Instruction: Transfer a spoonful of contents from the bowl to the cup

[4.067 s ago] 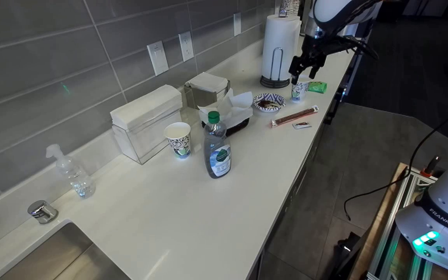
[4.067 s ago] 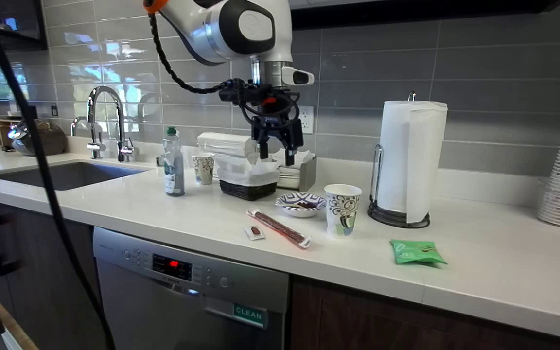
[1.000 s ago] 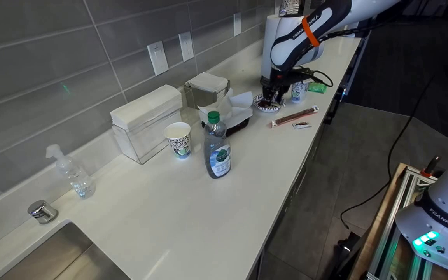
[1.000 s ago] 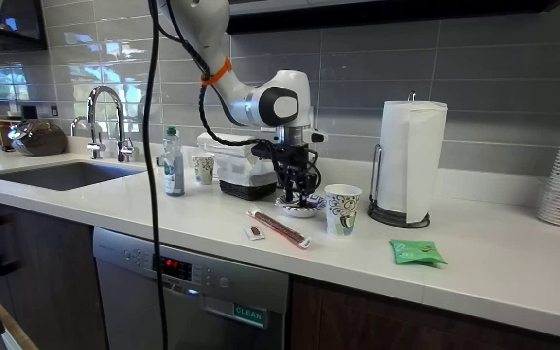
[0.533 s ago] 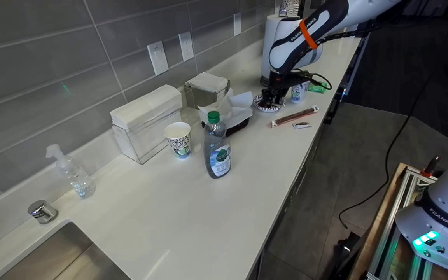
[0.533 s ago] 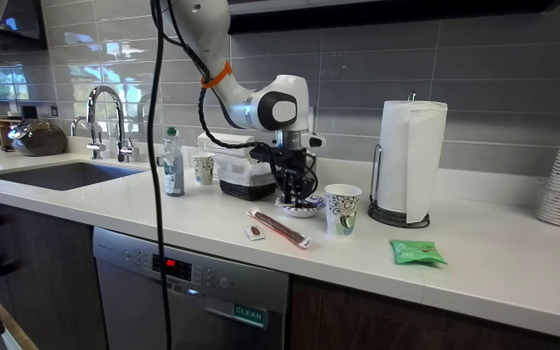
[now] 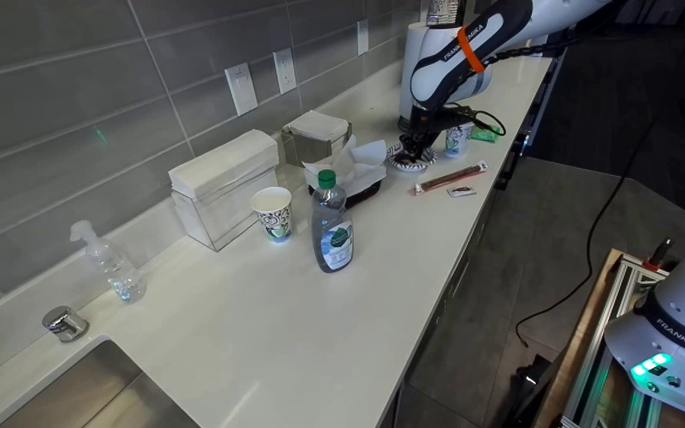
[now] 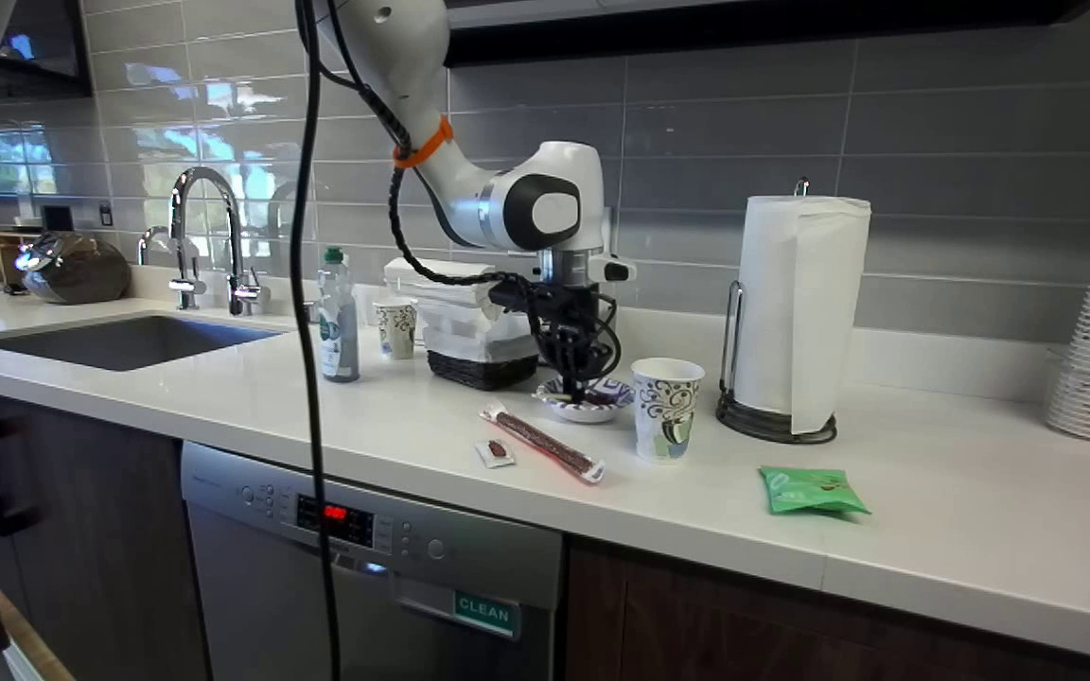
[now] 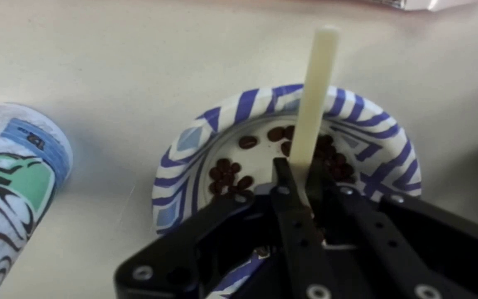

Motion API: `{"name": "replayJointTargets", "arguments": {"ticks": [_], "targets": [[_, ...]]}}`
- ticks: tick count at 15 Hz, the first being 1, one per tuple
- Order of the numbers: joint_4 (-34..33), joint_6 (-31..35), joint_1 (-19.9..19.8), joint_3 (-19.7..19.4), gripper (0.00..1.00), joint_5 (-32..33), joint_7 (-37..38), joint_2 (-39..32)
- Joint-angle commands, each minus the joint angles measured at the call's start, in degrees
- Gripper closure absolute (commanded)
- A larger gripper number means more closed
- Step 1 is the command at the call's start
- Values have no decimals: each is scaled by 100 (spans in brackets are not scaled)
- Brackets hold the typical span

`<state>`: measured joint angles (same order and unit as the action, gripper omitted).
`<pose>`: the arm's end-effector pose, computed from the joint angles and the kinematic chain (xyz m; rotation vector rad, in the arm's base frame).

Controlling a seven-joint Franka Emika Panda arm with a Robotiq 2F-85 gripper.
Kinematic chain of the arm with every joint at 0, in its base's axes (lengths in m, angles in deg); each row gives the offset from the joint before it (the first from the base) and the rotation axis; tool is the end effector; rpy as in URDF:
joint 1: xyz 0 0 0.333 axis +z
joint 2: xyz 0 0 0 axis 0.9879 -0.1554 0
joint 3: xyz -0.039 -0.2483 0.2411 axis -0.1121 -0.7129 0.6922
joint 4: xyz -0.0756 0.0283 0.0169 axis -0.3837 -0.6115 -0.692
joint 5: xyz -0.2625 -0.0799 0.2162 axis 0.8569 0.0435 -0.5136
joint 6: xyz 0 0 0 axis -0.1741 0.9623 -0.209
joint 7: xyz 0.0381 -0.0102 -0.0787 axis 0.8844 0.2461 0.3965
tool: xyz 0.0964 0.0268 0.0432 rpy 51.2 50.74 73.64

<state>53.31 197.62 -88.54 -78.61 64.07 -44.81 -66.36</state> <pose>0.5848 -0.1268 0.3558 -3.1047 0.4318 -0.2067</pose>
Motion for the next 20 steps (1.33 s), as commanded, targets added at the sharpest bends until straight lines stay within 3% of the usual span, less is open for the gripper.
{"name": "replayJointTargets", "arguments": {"ticks": [1,13,20], "targets": [[-104,-7,-62,50,98,-184,-71,-144],[171,277,-199,218,96,-750,-428,-22],[310,-37,-399,367,96,-1403,-839,255]]}}
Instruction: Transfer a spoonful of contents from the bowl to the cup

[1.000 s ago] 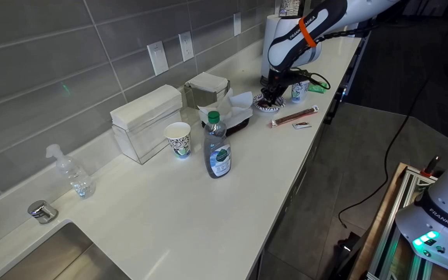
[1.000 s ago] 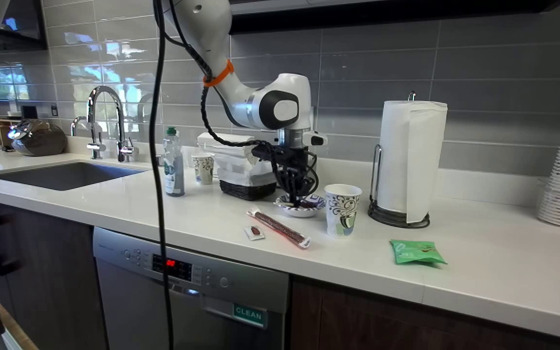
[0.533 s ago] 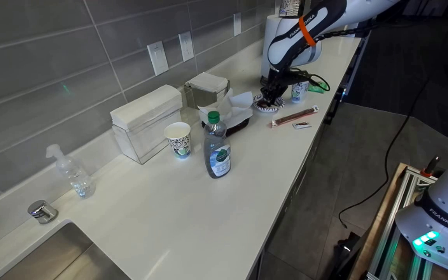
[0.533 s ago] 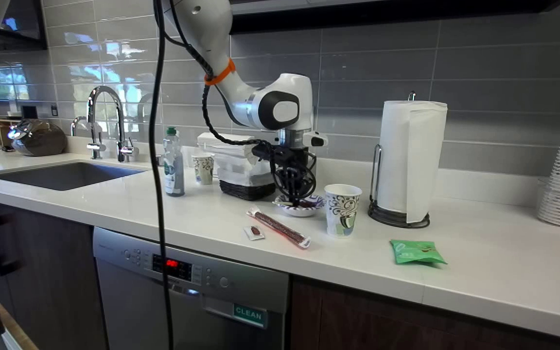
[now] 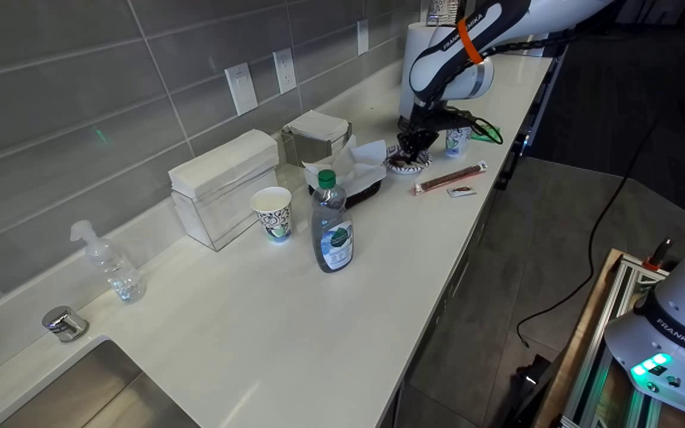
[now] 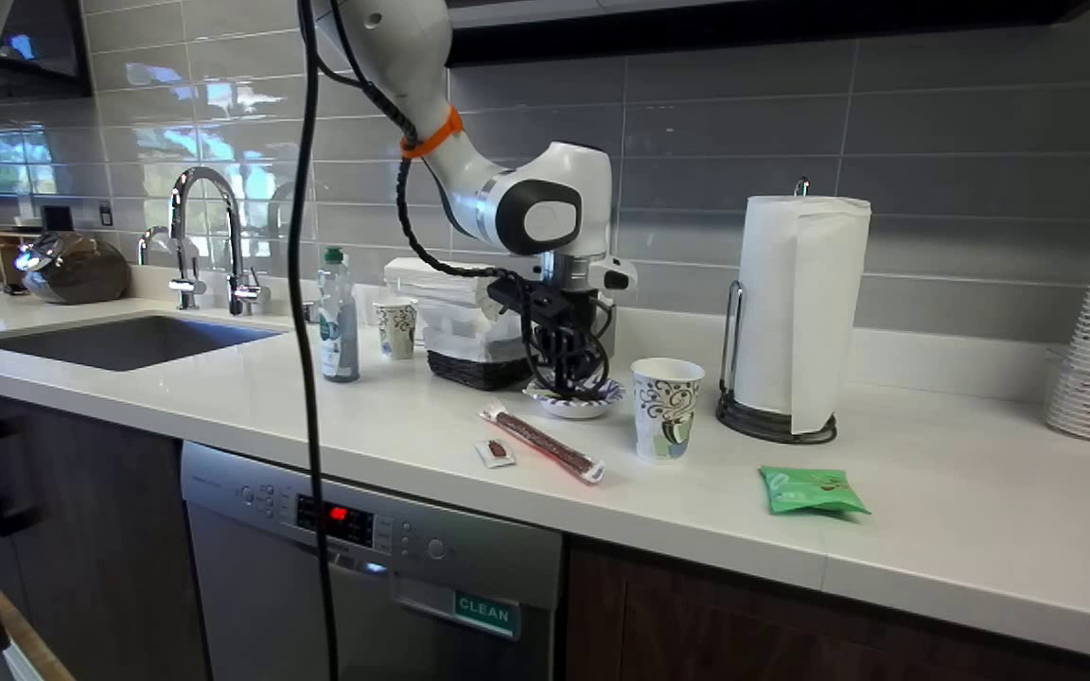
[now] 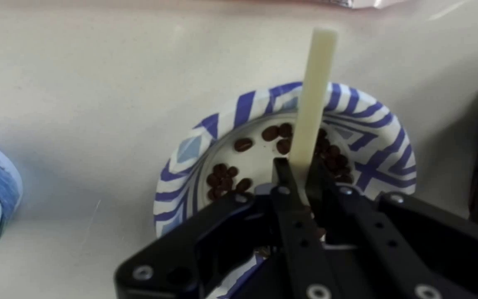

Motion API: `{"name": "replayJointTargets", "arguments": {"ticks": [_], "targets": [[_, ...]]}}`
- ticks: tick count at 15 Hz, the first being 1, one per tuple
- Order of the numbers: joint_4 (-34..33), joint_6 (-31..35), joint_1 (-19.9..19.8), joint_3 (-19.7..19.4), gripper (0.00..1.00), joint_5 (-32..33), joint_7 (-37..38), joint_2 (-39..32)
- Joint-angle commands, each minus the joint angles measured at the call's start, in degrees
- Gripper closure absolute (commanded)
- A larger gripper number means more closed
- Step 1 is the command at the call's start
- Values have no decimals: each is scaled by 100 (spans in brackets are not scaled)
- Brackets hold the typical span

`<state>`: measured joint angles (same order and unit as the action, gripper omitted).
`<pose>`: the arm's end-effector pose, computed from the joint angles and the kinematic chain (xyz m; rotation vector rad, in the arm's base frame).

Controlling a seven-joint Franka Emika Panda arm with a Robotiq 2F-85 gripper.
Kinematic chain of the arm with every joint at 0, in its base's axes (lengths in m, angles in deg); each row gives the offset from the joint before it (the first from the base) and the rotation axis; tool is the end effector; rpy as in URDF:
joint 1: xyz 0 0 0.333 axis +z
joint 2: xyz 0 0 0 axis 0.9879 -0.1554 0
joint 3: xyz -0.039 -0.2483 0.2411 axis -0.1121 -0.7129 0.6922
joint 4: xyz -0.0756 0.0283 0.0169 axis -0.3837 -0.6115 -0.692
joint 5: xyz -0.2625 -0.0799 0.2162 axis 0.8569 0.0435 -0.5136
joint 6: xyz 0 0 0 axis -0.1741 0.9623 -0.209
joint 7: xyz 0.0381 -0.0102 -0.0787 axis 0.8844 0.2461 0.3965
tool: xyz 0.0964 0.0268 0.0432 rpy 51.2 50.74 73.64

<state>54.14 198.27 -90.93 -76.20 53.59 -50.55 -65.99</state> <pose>0.5812 -0.1286 0.3544 -2.9687 0.4764 -0.2323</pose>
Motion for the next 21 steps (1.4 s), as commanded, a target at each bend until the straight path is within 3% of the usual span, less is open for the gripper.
{"name": "replayJointTargets", "arguments": {"ticks": [1,10,21], "targets": [[262,-119,-169,114,96,-399,-276,254],[355,-626,-324,72,96,-1039,-648,575],[766,25,105,-173,96,-361,563,781]]}}
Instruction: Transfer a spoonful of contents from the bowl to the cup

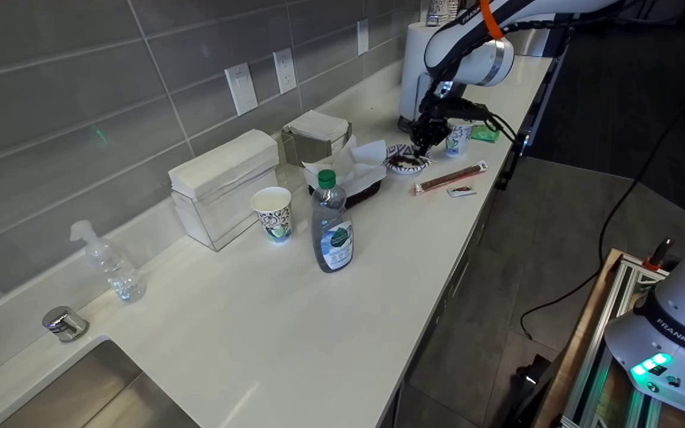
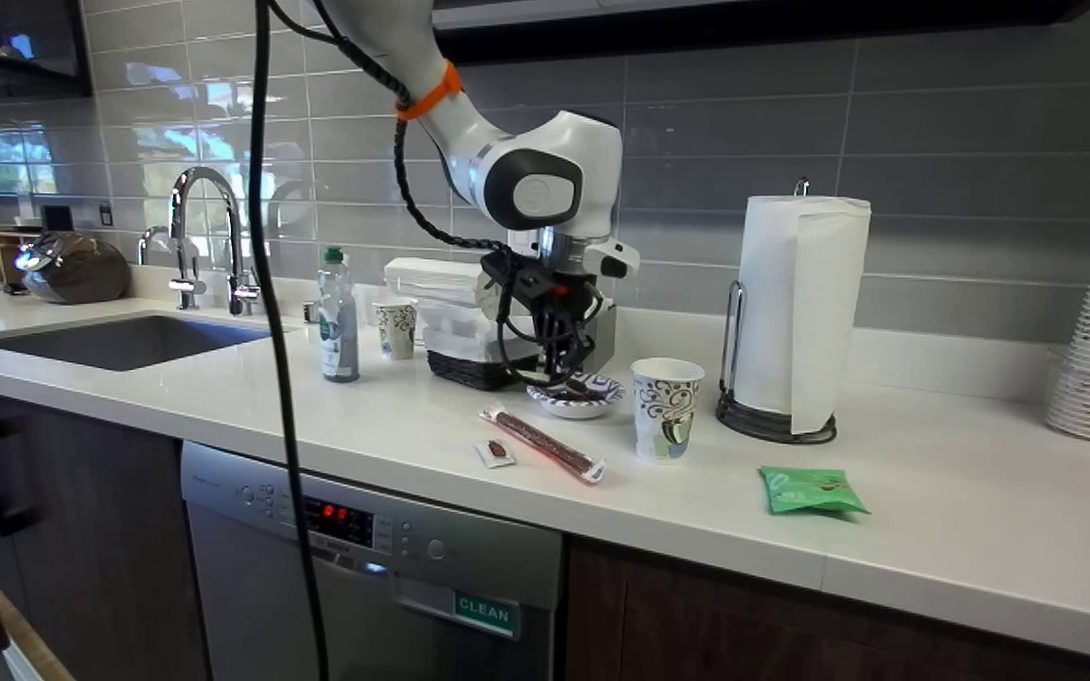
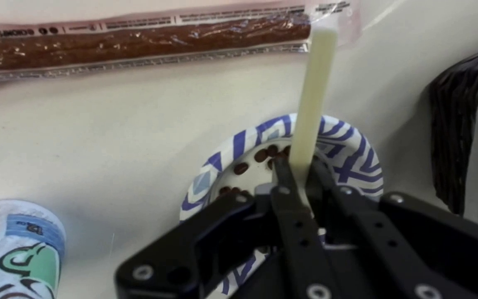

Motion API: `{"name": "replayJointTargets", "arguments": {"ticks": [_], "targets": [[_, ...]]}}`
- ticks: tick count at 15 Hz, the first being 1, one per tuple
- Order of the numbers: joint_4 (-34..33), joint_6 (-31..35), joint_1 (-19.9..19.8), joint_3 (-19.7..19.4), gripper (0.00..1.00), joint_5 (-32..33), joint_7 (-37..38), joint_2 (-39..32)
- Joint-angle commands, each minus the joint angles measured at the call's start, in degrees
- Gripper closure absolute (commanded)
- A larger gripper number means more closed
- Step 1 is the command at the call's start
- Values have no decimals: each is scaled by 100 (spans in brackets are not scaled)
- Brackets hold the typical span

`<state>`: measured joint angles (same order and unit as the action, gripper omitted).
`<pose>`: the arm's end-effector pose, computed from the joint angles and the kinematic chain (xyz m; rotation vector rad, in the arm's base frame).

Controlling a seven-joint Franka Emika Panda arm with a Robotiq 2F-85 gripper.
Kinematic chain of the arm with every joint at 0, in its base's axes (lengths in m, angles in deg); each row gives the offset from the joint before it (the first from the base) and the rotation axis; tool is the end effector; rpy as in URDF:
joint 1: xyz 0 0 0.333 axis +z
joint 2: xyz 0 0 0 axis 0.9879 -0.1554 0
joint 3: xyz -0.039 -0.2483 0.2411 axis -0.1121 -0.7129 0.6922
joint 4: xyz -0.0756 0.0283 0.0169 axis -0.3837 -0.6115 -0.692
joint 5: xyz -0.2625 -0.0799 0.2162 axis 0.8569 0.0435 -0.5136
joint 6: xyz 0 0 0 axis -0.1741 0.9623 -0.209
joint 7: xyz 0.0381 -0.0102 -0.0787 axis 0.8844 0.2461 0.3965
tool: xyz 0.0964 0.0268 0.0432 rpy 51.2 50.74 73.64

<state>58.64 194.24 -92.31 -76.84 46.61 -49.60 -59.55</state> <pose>0.5459 -0.1383 0.3813 -2.8359 0.6509 -0.1968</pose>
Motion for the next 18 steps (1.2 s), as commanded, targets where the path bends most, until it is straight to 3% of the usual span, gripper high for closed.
{"name": "replayJointTargets", "arguments": {"ticks": [1,6,18], "targets": [[373,618,303,-117,96,455,620,140],[646,1519,659,-325,96,1454,1674,132],[828,1861,1368,-1035,96,3539,3802,253]]}}
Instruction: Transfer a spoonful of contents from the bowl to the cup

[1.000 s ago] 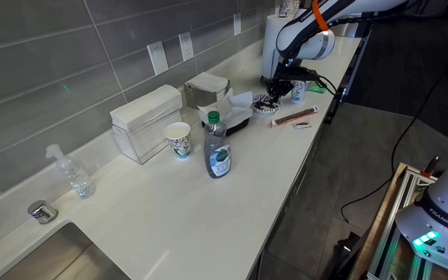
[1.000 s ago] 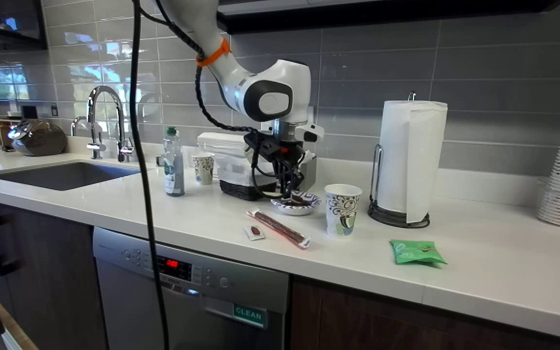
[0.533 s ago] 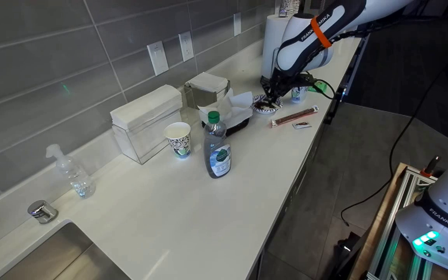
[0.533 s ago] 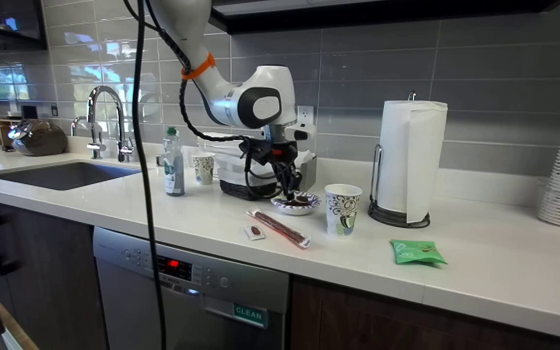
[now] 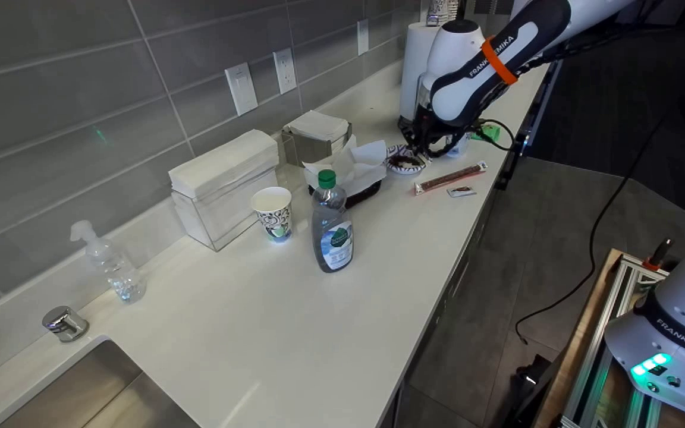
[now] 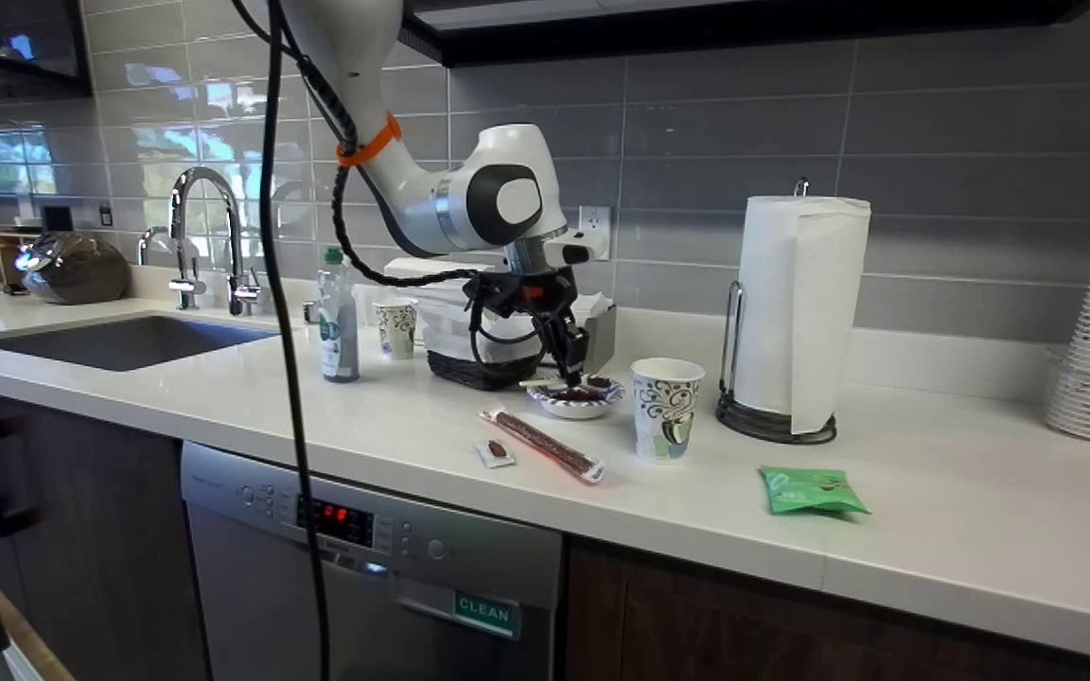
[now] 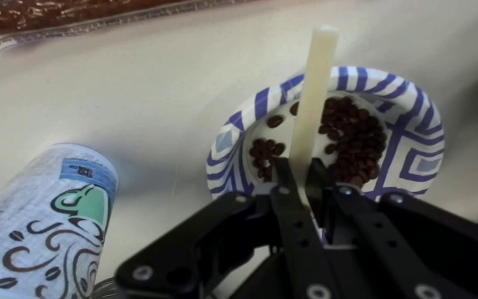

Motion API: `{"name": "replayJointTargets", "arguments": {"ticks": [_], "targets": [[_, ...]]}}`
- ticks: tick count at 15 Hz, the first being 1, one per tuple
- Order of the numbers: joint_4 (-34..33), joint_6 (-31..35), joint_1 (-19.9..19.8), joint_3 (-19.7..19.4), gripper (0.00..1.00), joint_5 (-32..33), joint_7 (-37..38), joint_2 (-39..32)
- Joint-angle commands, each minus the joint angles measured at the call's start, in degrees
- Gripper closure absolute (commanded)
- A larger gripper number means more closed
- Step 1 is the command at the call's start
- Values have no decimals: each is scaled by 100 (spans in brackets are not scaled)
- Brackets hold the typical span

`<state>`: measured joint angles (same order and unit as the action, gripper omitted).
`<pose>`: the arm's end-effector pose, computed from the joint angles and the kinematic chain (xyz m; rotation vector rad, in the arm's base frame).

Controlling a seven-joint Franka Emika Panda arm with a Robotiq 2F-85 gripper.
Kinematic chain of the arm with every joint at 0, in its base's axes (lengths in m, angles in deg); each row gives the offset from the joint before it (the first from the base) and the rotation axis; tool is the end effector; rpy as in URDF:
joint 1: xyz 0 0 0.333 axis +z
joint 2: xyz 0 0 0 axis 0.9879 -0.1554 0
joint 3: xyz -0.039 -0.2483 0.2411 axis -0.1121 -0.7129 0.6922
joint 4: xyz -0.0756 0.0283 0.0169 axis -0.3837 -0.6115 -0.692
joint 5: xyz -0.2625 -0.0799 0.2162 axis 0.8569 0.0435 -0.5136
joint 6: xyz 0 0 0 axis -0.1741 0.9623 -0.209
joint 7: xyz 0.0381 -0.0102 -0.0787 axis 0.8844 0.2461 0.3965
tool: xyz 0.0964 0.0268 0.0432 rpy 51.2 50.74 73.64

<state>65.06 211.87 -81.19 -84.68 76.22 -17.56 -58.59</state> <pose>0.5492 -0.0999 0.3799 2.9140 -0.8255 0.4942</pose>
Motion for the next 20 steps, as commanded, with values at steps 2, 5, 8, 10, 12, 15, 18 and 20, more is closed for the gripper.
{"name": "replayJointTargets", "arguments": {"ticks": [2,5,8,10,12,15,18,20], "targets": [[206,63,388,-396,96,1086,1053,240],[210,-61,518,-568,96,2034,1903,396],[265,-271,438,-495,96,2554,2384,617],[339,-392,344,-391,96,2722,2561,793],[416,-507,230,-304,96,2822,2694,970],[486,-645,11,-192,96,2771,2755,1211],[531,-718,-258,-100,96,2534,2557,1453],[547,-727,-422,-52,96,2417,2488,1572]]}}
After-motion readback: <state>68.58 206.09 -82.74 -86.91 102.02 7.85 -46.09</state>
